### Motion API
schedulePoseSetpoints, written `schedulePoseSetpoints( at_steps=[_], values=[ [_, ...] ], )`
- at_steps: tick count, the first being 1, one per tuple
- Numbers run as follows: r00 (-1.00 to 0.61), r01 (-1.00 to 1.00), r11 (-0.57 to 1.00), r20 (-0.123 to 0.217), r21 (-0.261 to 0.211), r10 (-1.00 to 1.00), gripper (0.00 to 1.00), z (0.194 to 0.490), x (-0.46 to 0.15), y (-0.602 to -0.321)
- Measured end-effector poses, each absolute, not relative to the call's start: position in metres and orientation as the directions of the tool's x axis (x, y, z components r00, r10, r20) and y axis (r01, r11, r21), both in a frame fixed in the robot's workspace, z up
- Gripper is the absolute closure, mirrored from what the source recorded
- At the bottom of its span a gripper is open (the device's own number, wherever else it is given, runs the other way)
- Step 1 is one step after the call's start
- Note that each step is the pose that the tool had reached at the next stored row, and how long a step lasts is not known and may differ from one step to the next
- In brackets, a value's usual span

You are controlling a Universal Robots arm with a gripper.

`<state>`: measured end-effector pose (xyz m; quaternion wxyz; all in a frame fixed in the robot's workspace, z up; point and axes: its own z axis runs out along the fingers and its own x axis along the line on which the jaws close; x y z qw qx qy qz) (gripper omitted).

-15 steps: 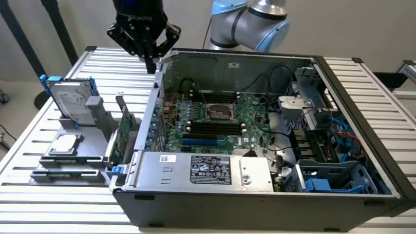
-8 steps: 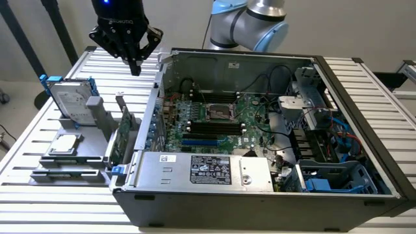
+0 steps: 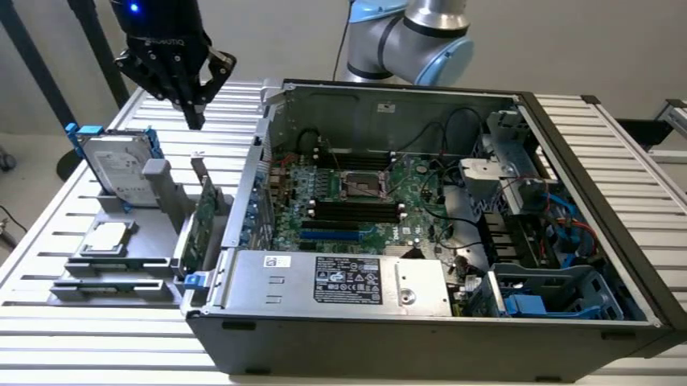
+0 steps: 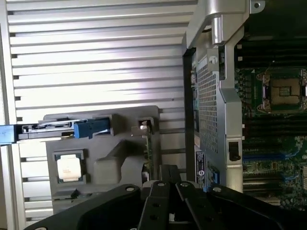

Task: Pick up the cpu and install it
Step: 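Reach for the cpu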

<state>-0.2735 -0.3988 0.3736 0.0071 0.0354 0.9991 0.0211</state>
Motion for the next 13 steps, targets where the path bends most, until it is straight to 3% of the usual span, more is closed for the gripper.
schedulePoseSetpoints(
  at_steps=[13],
  values=[
    [-0.997,0.071,0.997,-0.011,0.036,0.071,0.89,0.362,-0.333,-0.399]
  ],
)
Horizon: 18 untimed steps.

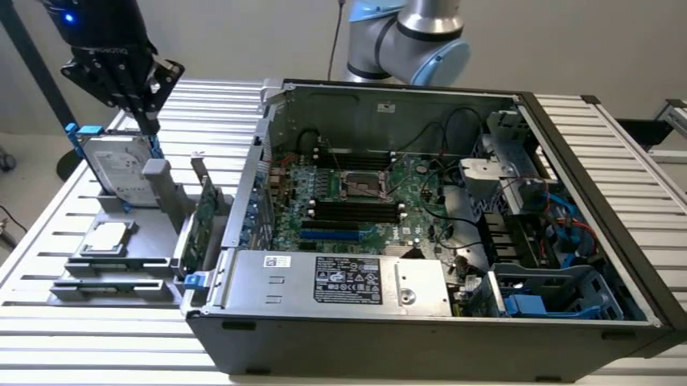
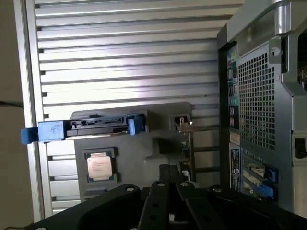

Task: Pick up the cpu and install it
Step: 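Reach for the cpu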

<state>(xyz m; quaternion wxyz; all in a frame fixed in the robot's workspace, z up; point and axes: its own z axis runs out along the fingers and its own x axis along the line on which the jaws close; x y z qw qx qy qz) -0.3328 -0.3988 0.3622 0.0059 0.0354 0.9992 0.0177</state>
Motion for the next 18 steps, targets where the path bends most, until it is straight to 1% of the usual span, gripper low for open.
schedulePoseSetpoints(
  at_steps=[12,18],
  values=[
    [-0.997,0.071,0.997,-0.008,0.024,0.071,0.89,0.354,-0.387,-0.399],
    [-0.997,0.071,0.997,-0.007,0.011,0.071,0.89,0.351,-0.415,-0.399]
  ],
)
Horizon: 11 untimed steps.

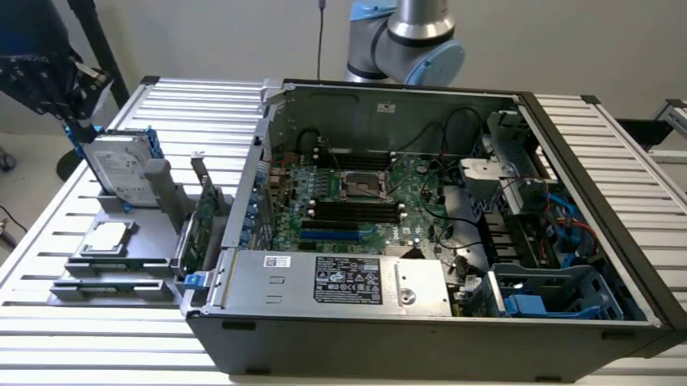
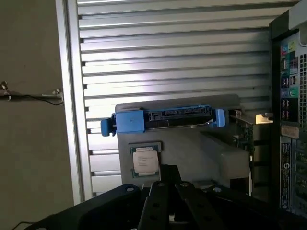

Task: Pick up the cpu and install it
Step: 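Reach for the cpu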

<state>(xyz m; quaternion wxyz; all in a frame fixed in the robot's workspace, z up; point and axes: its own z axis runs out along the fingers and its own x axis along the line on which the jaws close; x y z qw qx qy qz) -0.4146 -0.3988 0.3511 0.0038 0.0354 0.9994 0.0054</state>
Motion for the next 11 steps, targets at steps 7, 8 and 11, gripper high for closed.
schedulePoseSetpoints(
  at_steps=[7,8,11],
  values=[
    [-0.998,0.069,0.998,-0.007,0.001,0.069,0.89,0.3502,-0.4283,-0.3988],
    [-0.998,0.069,0.998,-0.007,0.001,0.069,0.89,0.3502,-0.4283,-0.3988],
    [-0.998,0.06,0.998,-0.004,-0.004,0.06,0.89,0.3502,-0.4283,-0.3987]
  ],
)
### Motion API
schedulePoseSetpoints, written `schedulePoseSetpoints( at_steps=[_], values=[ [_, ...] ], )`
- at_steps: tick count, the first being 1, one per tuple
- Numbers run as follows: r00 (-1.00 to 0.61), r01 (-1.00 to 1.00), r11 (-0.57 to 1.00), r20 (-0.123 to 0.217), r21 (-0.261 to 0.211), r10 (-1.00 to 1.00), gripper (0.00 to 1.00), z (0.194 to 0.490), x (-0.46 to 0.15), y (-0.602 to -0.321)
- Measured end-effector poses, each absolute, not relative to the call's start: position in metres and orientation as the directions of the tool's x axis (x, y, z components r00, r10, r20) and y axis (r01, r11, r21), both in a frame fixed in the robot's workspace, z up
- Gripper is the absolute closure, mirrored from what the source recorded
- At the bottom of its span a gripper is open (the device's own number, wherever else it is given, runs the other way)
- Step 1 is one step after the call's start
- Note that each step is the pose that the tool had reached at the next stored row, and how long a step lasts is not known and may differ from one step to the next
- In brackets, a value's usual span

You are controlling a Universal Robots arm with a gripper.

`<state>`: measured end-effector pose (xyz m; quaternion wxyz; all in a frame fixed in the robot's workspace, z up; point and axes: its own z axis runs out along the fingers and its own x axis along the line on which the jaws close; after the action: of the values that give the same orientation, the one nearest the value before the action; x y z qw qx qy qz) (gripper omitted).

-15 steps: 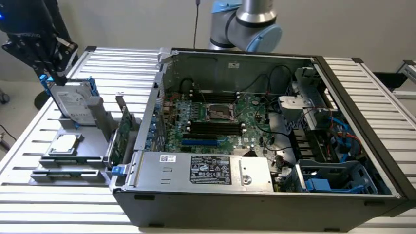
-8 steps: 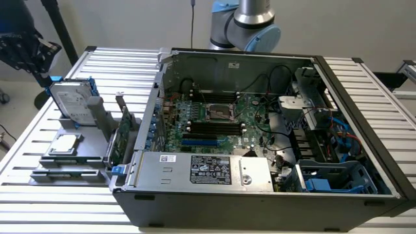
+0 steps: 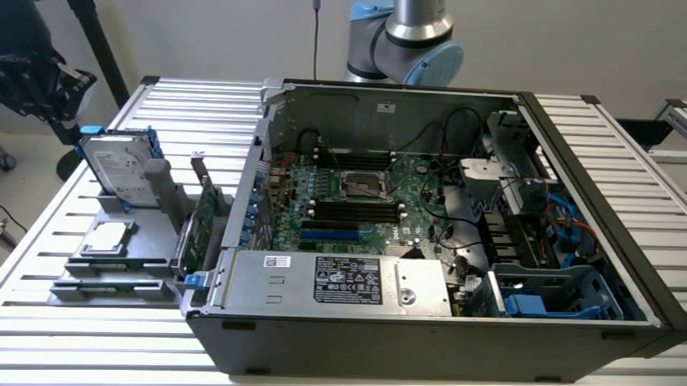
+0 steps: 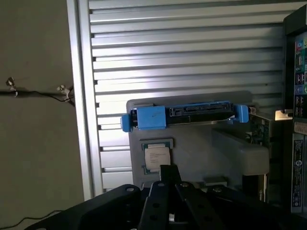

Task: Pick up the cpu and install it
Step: 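Reach for the cpu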

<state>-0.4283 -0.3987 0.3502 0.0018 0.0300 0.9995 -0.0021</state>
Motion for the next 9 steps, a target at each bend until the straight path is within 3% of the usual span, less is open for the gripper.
schedulePoseSetpoints(
  at_steps=[9],
  values=[
    [-1.0,0.003,1.0,-0.002,-0.008,0.003,0.89,0.35,-0.4284,-0.3983]
  ],
)
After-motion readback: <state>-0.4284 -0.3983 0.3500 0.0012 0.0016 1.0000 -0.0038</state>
